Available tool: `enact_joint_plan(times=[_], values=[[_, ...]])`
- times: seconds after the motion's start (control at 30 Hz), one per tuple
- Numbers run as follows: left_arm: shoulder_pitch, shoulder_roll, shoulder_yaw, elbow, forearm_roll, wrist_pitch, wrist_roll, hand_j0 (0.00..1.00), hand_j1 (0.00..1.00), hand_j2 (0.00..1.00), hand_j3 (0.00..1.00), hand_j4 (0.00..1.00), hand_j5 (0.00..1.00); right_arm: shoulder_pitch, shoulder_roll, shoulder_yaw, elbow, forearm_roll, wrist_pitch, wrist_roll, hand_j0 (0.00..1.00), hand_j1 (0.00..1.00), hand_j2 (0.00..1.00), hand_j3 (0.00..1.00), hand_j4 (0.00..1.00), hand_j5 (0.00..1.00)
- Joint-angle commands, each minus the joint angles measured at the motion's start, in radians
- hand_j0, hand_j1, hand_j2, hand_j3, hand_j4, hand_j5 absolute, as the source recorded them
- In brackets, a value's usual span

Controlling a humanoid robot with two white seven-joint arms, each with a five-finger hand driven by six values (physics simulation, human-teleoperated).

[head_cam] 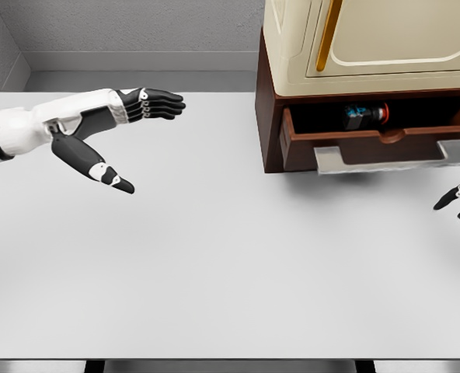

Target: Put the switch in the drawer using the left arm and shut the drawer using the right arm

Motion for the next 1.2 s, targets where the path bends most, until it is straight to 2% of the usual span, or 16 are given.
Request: enact_joint_plan(times=[0.0, 0.17, 0.3, 0.47, 0.63, 0.87, 1.0, 1.17], values=[[0.000, -0.002, 0.001, 0.001, 0.007, 0.001, 0.000, 1.00, 1.00, 1.00, 1.00, 1.00, 1.00, -0.002, -0.004, 0.001, 0.001, -0.009, 0.004, -0.002, 0.56, 0.56, 0.56, 0.56, 0.56, 0.56], [0.000, -0.002, 0.001, 0.001, 0.007, 0.001, 0.000, 1.00, 1.00, 1.00, 1.00, 1.00, 1.00, -0.026, -0.031, 0.003, 0.001, -0.011, 0.004, -0.002, 0.56, 0.56, 0.56, 0.56, 0.56, 0.56], [-0.002, -0.002, 0.003, 0.002, 0.007, 0.001, 0.000, 1.00, 1.00, 1.00, 1.00, 1.00, 1.00, -0.060, -0.047, 0.044, 0.001, -0.011, 0.004, -0.002, 0.56, 0.56, 0.56, 0.56, 0.56, 0.56], [-0.002, -0.002, 0.003, 0.002, 0.005, 0.002, 0.000, 1.00, 1.00, 1.00, 1.00, 1.00, 1.00, -0.069, -0.048, 0.070, 0.012, -0.011, 0.004, -0.002, 0.56, 0.56, 0.56, 0.56, 0.56, 0.56], [0.000, -0.002, 0.003, 0.002, 0.005, 0.001, 0.000, 1.00, 1.00, 1.00, 1.00, 1.00, 1.00, -0.109, -0.067, 0.093, 0.028, -0.009, 0.004, -0.002, 0.56, 0.56, 0.56, 0.56, 0.56, 0.56], [0.000, -0.002, 0.003, 0.010, 0.007, 0.004, 0.000, 1.00, 1.00, 1.00, 1.00, 1.00, 1.00, -0.124, -0.074, 0.096, 0.036, -0.009, 0.004, -0.002, 0.57, 0.57, 0.57, 0.57, 0.57, 0.57], [0.000, -0.002, 0.003, 0.010, 0.008, 0.002, 0.000, 1.00, 1.00, 1.00, 1.00, 1.00, 1.00, -0.189, -0.074, 0.168, 0.065, -0.008, 0.004, -0.002, 0.57, 0.57, 0.57, 0.57, 0.57, 0.57], [0.000, -0.002, 0.004, 0.012, 0.008, 0.004, 0.000, 1.00, 1.00, 1.00, 1.00, 1.00, 1.00, -0.202, -0.088, 0.181, 0.071, -0.006, 0.004, -0.002, 0.57, 0.57, 0.57, 0.57, 0.57, 0.57]])
